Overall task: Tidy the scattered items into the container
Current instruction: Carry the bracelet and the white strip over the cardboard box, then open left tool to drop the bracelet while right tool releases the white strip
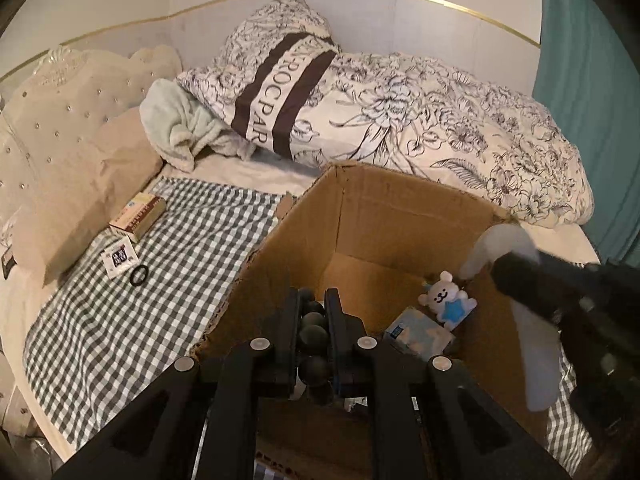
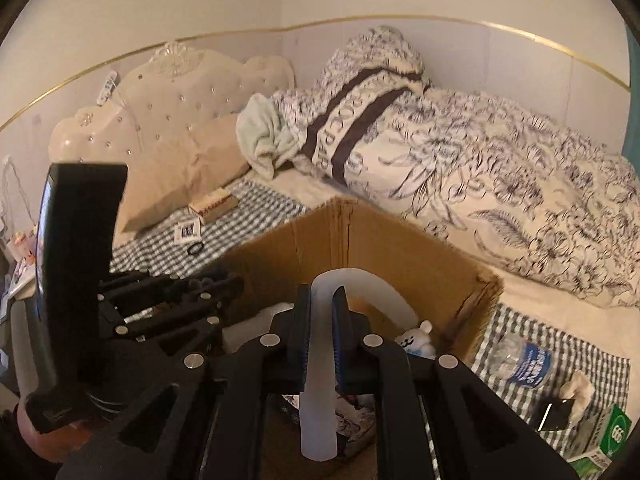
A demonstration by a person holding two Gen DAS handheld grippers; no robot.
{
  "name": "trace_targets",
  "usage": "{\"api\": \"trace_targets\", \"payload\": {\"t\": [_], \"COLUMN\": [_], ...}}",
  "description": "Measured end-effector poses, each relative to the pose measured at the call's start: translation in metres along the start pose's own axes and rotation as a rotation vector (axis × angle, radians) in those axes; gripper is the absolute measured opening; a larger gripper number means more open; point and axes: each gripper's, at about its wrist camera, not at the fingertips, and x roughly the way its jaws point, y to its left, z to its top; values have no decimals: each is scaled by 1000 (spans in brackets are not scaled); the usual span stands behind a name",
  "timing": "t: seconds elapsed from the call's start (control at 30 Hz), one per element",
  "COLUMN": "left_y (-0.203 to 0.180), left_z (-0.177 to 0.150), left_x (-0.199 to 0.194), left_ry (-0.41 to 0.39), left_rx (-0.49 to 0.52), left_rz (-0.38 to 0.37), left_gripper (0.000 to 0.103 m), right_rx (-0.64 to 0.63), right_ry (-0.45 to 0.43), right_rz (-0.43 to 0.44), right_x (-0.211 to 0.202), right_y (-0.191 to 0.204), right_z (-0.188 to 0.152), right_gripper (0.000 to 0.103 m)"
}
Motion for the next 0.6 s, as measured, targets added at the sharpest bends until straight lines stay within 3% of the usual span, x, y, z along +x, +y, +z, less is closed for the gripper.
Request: {"api": "trace_targets", "payload": {"t": [0.17,0.23,0.37,0.4,0.6], "left_y": [0,0,4,5,-3], "left_z": [1,4,8,9,11], "left_x": [11,13,13,12,7], "left_ry": [14,19,6,3,-4], "left_rx": [-6,-17,-54,-59,-55], "left_rz": [5,3,2,0,3], "left_gripper": [14,17,43,43,43], "right_rx": [0,-3,-15,-5,38], "right_ry": [58,73,41,28,9], "right_rz": [-5,-18,-100,-107,-124], "right_x": [23,28,25,21,7], "right_y": [0,-1,-6,-11,-30], "right_z": [-5,-7,-10,-10,-13], "right_gripper": [13,21,55,60,61]}}
